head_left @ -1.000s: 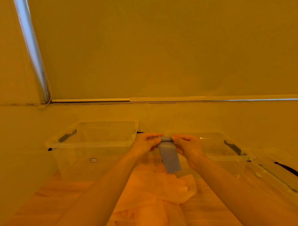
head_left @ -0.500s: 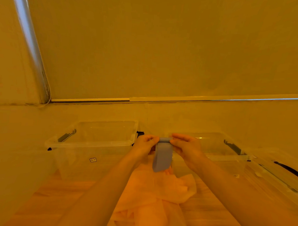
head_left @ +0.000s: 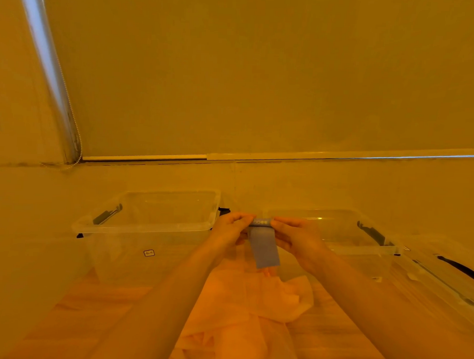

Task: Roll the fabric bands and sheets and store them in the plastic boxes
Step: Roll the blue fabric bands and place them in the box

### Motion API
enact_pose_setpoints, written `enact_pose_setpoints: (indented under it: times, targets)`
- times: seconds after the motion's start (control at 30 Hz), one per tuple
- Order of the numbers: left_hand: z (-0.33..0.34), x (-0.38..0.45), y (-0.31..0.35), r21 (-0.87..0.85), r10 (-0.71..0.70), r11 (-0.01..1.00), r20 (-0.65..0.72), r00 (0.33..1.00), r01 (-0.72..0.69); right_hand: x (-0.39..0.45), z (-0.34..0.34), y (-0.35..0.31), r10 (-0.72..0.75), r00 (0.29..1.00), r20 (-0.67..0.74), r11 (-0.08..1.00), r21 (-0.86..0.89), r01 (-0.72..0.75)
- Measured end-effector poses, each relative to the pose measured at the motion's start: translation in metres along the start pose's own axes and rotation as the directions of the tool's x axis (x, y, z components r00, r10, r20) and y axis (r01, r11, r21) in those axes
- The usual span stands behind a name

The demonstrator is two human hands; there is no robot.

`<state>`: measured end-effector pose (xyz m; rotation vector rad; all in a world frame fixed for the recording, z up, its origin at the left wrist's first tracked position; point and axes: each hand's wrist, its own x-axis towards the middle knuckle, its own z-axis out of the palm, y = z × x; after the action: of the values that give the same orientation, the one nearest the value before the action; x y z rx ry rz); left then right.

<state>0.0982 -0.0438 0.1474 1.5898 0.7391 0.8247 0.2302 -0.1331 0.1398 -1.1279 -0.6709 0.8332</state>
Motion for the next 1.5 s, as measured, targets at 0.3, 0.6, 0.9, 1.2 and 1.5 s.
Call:
enact_pose_setpoints:
  times: [0.3, 0.6, 0.9, 1.2, 1.5]
  targets:
    - [-0.0026, -0.0007, 0.0012, 0.008, 0.073, 0.997, 0.018, 0.997, -0.073, -0.001, 0.0026, -0.0005, 0.068, 0.996, 0.065, 0.998, 0.012, -0.069]
    - [-0.0024, -0.0019, -0.0039, 0.037, -0.01, 0.999, 0.022, 1.0, 0.009, 0.0003, 0.0036, 0.002, 0.022, 1.0, 0.01, 0.999, 0.025, -0.022]
    - [-0.0042, -0.002, -0.0001, 0.009, 0.048, 0.999, 0.028, 0.998, -0.048, 0.0036, 0.0023, 0.0029, 0.055, 0.998, 0.041, 0.998, 0.032, -0.057]
    - [-0.0059, -0.0055, -0.0027, 0.006, 0.019, 1.0, 0.049, 0.999, -0.019, 0.005, 0.0005, 0.0059, 0.1, 0.994, 0.039, 0.995, -0.021, -0.099]
    - [-0.0037, -0.0042, -0.004, 0.046, -0.018, 0.999, 0.033, 0.999, 0.017, 0.0004, 0.0032, 0.0025, 0.059, 0.997, 0.044, 0.998, 0.0, -0.059]
